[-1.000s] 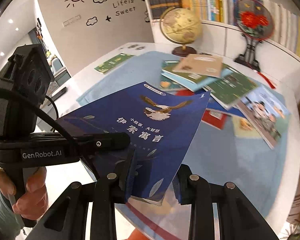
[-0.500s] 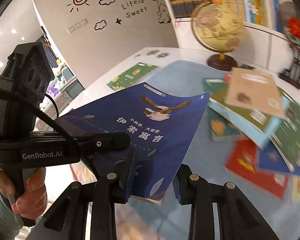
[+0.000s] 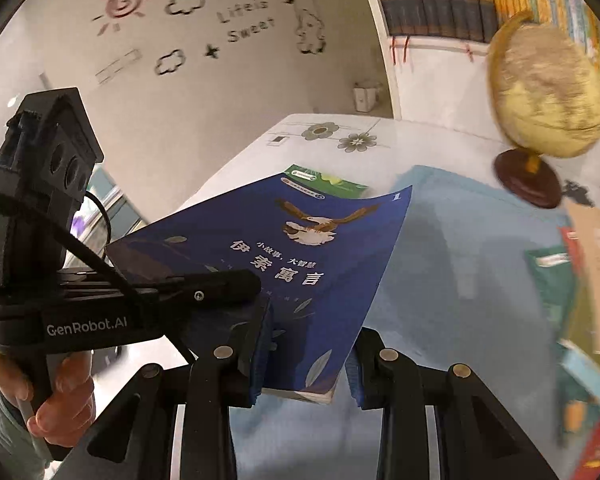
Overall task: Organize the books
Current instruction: 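Carry the blue book over and lower it onto the green book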
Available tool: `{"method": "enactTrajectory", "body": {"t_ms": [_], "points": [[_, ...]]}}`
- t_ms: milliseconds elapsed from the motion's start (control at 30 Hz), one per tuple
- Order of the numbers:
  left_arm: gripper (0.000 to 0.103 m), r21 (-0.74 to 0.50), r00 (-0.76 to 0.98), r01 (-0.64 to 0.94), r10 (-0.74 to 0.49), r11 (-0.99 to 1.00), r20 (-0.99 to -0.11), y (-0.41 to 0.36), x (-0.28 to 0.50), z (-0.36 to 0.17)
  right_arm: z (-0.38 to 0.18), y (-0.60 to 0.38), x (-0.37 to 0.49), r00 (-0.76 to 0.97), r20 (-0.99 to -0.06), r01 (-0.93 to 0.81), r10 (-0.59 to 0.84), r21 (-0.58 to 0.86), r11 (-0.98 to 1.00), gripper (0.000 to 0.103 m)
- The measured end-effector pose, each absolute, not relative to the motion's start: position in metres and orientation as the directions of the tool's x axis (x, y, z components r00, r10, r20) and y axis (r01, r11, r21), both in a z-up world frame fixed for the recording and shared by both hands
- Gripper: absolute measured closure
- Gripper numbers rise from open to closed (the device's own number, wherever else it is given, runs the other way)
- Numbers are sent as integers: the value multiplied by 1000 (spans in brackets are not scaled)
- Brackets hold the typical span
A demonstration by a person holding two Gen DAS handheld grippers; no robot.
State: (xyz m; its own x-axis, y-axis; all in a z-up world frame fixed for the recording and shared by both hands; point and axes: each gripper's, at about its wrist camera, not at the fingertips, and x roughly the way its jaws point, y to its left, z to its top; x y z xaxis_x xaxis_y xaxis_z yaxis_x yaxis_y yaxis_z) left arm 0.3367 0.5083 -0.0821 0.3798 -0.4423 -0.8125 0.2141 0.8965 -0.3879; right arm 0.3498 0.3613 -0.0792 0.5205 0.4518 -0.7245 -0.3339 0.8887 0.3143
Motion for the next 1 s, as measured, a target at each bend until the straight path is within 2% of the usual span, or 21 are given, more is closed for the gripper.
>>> {"method": "enactTrajectory", "body": {"t_ms": [167,233,433,600,767,867,1000], "points": [[84,-367,319,233,-428,900,-846,548,387,-108,-106,400,396,500,-737,-222,455,398,890,72],[73,-362,305,225,-418,905,-856,562,400,-118,-117,408,409,483,-738,-178,471,444,878,71],[59,-305,264,151,-335,940,-904,598,426,-147,-141,431,419,460,-778,-115,427,425,898,71],[61,-222,254,100,-240,970,-937,628,426,-164,-153,442,420,433,-812,-112,391,382,917,71],[61,-239,261,48,-243,970,-934,647,438,-172,-156,456,420,404,-831,-143,383,355,924,71],[61,-214,275,80,-228,974,-934,640,450,-174,-158,466,420,396,-841,-171,367,326,930,71],[58,-201,272,132,-230,971,-934,628,454,-175,-161,459,422,381,-841,-148,383,353,924,71]]}}
